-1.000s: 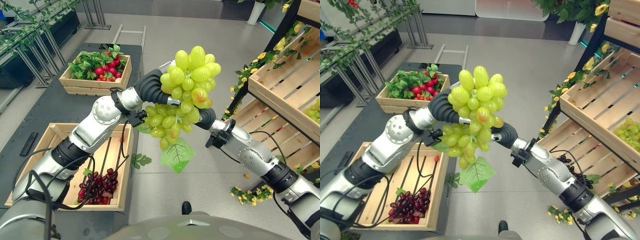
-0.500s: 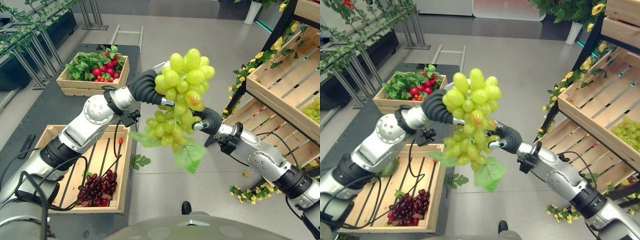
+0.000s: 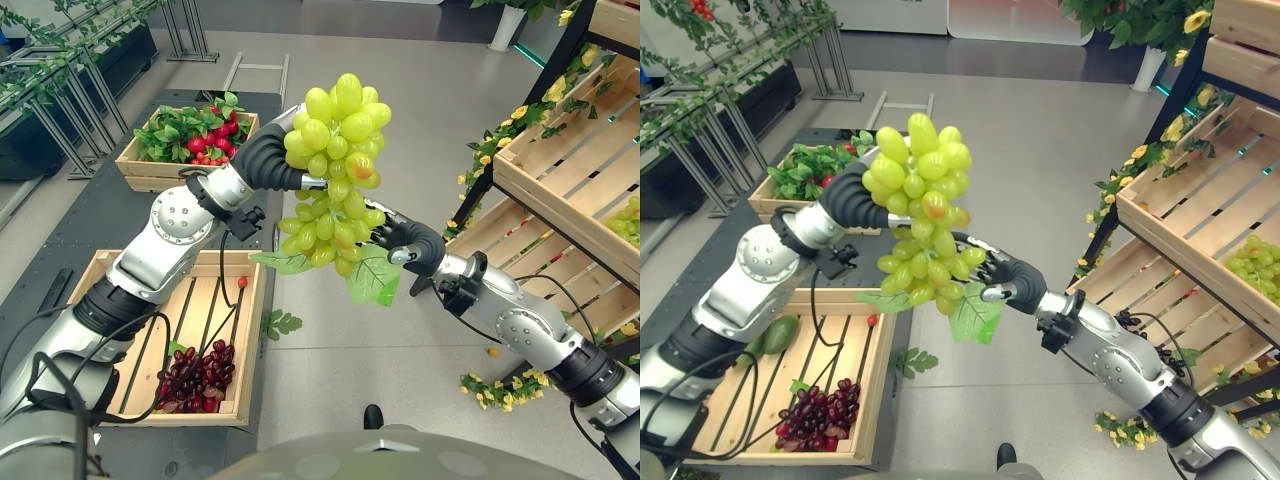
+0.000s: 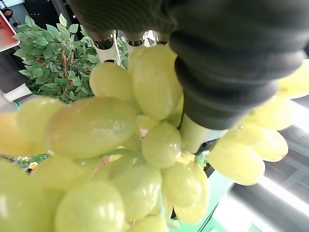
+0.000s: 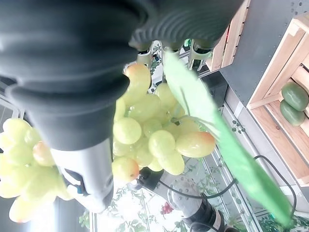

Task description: Pick up the fruits from the basket on one side to the basket on the other side

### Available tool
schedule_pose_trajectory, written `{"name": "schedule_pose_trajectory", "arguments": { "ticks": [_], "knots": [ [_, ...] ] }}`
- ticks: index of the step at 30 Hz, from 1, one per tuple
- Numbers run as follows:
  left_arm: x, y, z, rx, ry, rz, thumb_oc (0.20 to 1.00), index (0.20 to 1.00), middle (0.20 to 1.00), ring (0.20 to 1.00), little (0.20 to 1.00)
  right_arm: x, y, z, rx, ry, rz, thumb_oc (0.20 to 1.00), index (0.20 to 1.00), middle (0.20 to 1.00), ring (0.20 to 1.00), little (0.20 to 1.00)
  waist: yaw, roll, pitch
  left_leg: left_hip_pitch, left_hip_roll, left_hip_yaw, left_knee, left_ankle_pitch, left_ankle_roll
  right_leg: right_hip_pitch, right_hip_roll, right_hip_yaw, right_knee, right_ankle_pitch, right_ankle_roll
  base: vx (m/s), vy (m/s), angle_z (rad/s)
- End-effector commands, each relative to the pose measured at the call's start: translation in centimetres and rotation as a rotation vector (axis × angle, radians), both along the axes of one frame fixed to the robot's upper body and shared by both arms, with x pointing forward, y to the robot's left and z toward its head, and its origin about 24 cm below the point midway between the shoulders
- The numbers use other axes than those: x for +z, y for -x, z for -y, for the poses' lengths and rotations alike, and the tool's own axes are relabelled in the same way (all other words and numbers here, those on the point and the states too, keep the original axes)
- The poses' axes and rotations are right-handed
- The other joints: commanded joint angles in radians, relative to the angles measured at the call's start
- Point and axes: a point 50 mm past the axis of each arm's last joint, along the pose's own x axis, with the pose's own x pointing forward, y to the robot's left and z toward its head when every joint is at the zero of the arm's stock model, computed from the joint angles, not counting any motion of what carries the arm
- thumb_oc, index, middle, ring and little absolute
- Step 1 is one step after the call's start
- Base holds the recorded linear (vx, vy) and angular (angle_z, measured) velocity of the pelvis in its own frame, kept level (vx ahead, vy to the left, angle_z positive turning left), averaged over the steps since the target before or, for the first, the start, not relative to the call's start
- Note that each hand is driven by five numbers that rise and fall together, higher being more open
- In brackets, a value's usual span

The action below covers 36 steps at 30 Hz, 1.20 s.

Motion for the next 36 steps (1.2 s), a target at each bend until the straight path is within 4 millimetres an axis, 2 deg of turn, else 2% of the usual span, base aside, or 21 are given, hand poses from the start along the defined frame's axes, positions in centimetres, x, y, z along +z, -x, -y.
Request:
{"name": "schedule_pose_trajectory", "arguments": {
  "ticks": [1,19,36],
  "knots": [
    [2.4,-0.6,-1.1,0.056,0.126,0.116,0.200,0.200,0.200,0.200,0.200,3.1,0.5,-1.1,0.062,-0.140,0.097,1.000,1.000,1.000,1.000,1.000,-0.011,-0.027,-0.008,-0.025,-0.034,-0.038,0.032,-0.021,0.035,0.060,-0.023,-0.032,0.081,-0.095,0.079,0.00,0.000,0.00],
    [1.8,0.2,1.1,-0.013,0.192,0.107,0.200,0.200,0.200,0.200,0.200,4.5,0.8,-3.2,0.124,-0.179,0.155,1.000,1.000,1.000,1.000,1.000,-0.015,-0.023,-0.004,-0.028,-0.035,-0.035,0.034,-0.022,0.040,0.056,-0.027,-0.023,0.080,-0.094,0.076,0.00,0.000,0.00],
    [1.8,0.2,1.4,-0.003,0.212,0.115,0.200,0.200,0.200,0.200,0.200,6.1,1.4,-5.8,0.243,-0.222,0.189,1.000,1.000,1.000,1.000,1.000,-0.015,-0.023,0.004,-0.035,-0.037,-0.030,0.042,-0.015,0.042,0.044,-0.027,-0.013,0.085,-0.085,0.070,-0.01,-0.002,0.00]
  ]
}}
